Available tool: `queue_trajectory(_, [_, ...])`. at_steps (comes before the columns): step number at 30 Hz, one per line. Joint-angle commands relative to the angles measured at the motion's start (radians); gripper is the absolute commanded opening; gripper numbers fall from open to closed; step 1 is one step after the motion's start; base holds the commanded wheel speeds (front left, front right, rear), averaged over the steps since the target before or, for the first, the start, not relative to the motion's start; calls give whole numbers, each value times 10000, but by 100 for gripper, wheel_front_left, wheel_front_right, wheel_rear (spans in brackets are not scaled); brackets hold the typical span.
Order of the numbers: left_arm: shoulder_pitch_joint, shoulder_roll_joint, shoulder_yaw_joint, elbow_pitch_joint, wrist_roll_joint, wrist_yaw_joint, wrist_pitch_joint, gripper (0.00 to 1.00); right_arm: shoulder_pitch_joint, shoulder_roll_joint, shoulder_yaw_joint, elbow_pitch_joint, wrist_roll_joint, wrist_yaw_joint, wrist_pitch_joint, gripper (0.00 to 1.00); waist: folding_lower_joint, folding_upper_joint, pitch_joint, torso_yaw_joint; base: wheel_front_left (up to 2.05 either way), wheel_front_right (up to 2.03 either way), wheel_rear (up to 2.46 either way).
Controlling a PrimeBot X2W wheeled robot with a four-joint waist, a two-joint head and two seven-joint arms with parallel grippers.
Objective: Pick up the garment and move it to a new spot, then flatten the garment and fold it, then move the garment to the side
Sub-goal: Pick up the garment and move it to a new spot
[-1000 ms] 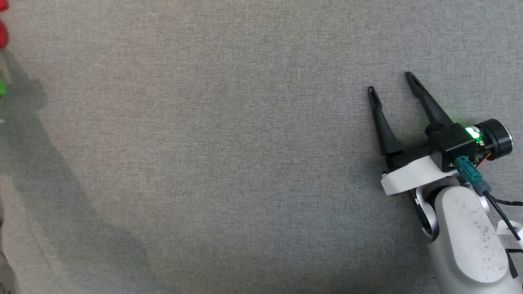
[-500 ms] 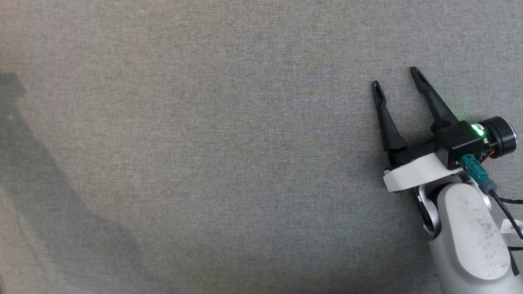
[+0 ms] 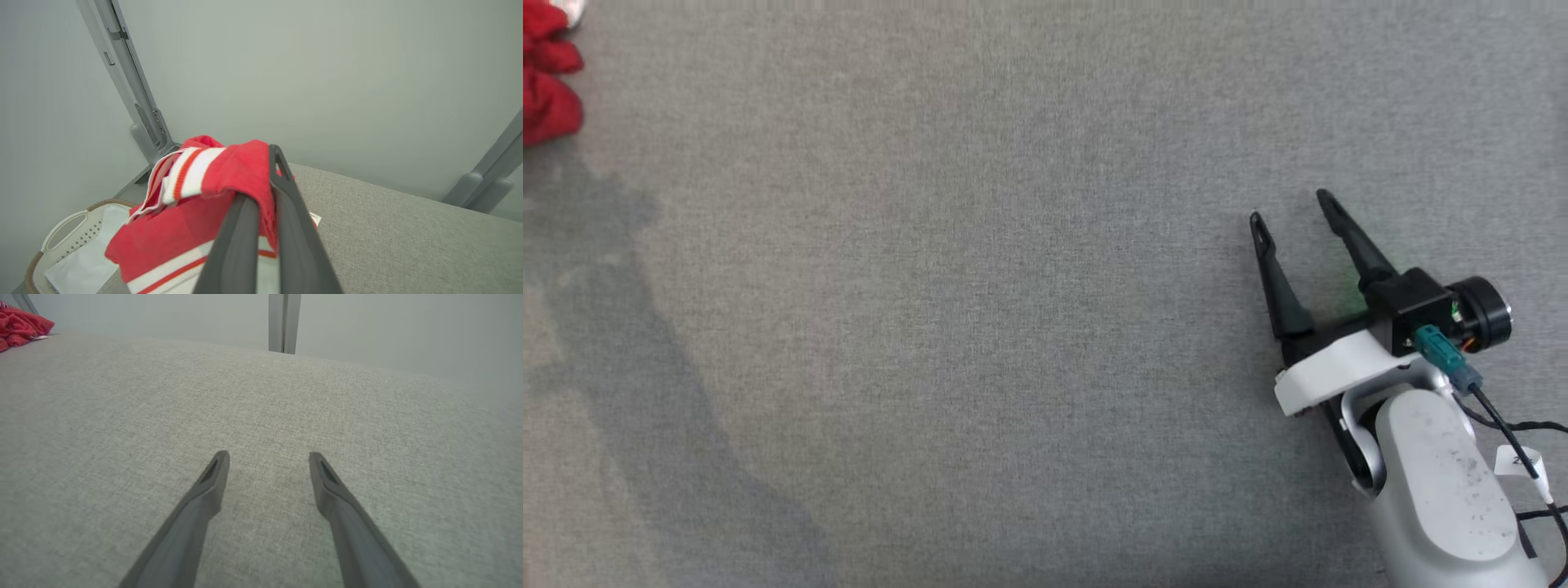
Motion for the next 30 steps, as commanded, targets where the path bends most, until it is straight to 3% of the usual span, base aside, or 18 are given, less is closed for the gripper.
queue_trajectory(1, [92,-154,-211,-227,10,-40,18,0,196,-43,38,177,153,-17,-98,100,-1,0,-894,-287,0,0,0])
queue_trajectory(10, [551,-360,-2583,-2856,-455,-45,1197,0,848,-40,177,1145,905,-16,-282,100,-1,0,-2983,-1084,0,0,0])
queue_trajectory(16, [724,-566,-3621,-4553,-781,-47,2123,0,1464,-40,181,1349,1305,-16,-294,100,-1,0,-3987,-1650,0,0,0])
queue_trajectory(22, [141,-1017,-4142,-5557,-799,-35,2720,0,1811,-43,303,1335,1637,-16,-295,100,-1,0,-4465,-2282,0,0,0])
queue_trajectory(30, [-222,-1741,-4107,-5868,-1111,221,2515,0,1953,-40,40,1233,1715,-16,-296,100,-1,0,-4571,-2674,0,0,0])
